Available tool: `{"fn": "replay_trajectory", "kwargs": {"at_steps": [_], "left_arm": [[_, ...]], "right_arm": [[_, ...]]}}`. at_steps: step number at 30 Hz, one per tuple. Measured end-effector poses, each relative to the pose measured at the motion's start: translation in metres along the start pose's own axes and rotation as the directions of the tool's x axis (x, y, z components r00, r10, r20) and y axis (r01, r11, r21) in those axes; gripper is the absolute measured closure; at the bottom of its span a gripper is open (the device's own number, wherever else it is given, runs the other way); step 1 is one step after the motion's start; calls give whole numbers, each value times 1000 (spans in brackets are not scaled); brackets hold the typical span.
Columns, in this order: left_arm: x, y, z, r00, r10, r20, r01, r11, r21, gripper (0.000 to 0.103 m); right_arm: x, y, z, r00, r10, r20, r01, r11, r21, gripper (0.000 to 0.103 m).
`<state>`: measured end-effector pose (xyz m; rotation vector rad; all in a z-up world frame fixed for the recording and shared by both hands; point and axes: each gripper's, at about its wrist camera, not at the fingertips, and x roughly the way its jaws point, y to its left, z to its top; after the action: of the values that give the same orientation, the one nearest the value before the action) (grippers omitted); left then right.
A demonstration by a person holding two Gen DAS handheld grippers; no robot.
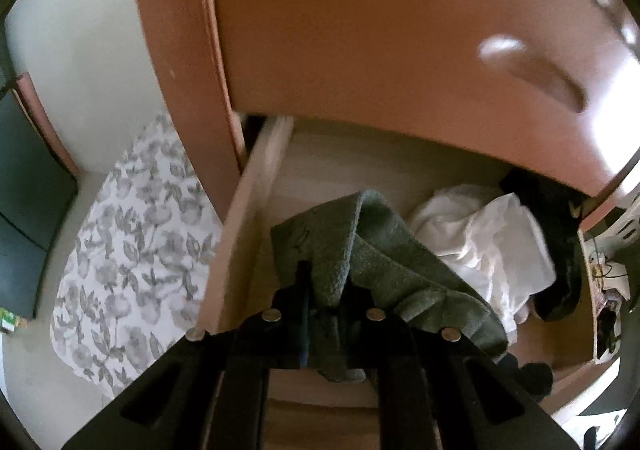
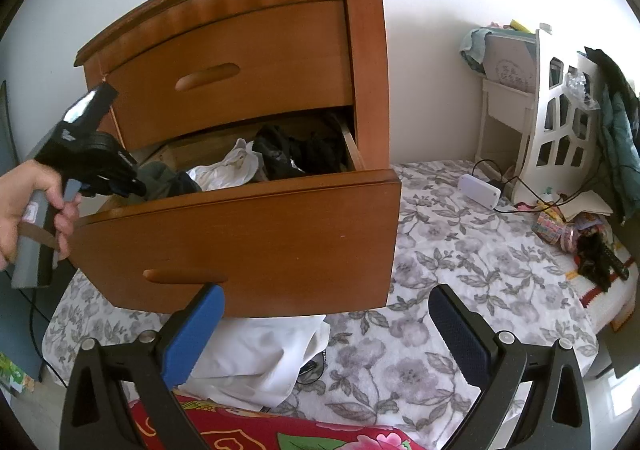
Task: Take underwear out of drawer
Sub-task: 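Lift the dark green cloth up out of the drawer with the left tool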
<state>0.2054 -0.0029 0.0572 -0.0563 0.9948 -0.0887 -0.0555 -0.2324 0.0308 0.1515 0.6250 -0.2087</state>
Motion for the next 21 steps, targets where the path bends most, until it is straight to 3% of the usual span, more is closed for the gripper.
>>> {"fn": "replay_trajectory", "kwargs": {"at_steps": [7, 11, 21], "left_arm": [[-45, 2, -11, 984, -32, 174, 32, 999, 0, 92], [-70, 2, -16, 964, -45, 262, 44, 999, 9, 92], [-130, -4, -23, 912, -109, 395, 94, 994, 58, 92]], "right_arm": [[-1, 2, 0, 1000, -17, 4, 17, 1000, -8, 0], [-1, 3, 0, 1000, -28, 7, 28, 999, -16, 0], [-1, 7, 0, 999, -52, 6, 52, 998, -35, 0]]}}
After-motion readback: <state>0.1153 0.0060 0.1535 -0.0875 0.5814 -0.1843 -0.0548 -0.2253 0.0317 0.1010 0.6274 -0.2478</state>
